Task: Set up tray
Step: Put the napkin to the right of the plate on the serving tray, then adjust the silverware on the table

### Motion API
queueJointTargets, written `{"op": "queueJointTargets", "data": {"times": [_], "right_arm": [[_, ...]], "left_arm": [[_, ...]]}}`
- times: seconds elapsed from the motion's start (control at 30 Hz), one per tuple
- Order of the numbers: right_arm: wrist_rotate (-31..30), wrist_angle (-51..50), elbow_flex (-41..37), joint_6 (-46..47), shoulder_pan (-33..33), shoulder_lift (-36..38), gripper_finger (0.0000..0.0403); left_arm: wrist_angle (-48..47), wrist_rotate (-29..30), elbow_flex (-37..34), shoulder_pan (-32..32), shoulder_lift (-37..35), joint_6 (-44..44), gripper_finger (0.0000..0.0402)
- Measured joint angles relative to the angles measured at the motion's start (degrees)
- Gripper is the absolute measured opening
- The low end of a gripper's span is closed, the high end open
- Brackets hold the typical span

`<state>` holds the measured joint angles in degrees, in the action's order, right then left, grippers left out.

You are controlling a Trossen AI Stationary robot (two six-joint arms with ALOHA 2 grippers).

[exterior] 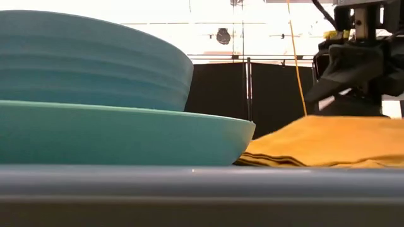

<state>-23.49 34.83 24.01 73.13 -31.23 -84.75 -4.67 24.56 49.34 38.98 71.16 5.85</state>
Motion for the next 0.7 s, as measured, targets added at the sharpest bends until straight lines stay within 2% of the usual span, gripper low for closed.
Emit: {"op": "queueJointTargets", "data": {"times": [0.17,0.4,0.47,0.6,0.7], "right_arm": [[-4.0,3.5,0.0,-4.2,0.1,0.2,0.0130],[9.8,-1.7,0.0,6.9,-1.0,0.1,0.0130],[11.2,-1.6,0.0,7.9,-1.6,0.1,0.0130],[10.9,-4.1,0.0,9.2,-2.0,0.9,0.0130],[7.4,-6.8,0.0,6.7,-1.7,1.4,0.0130]], "left_arm": [[0.1,0.0,0.0,0.0,0.0,0.1,0.0042],[0.1,0.0,0.0,0.0,0.0,0.0,0.0042],[0.1,0.0,0.0,0.0,0.0,0.0,0.0042],[0.2,0.0,0.0,0.0,0.0,-0.1,0.0042],[0.2,0.0,0.0,0.0,0.0,-0.1,0.0042]]}}
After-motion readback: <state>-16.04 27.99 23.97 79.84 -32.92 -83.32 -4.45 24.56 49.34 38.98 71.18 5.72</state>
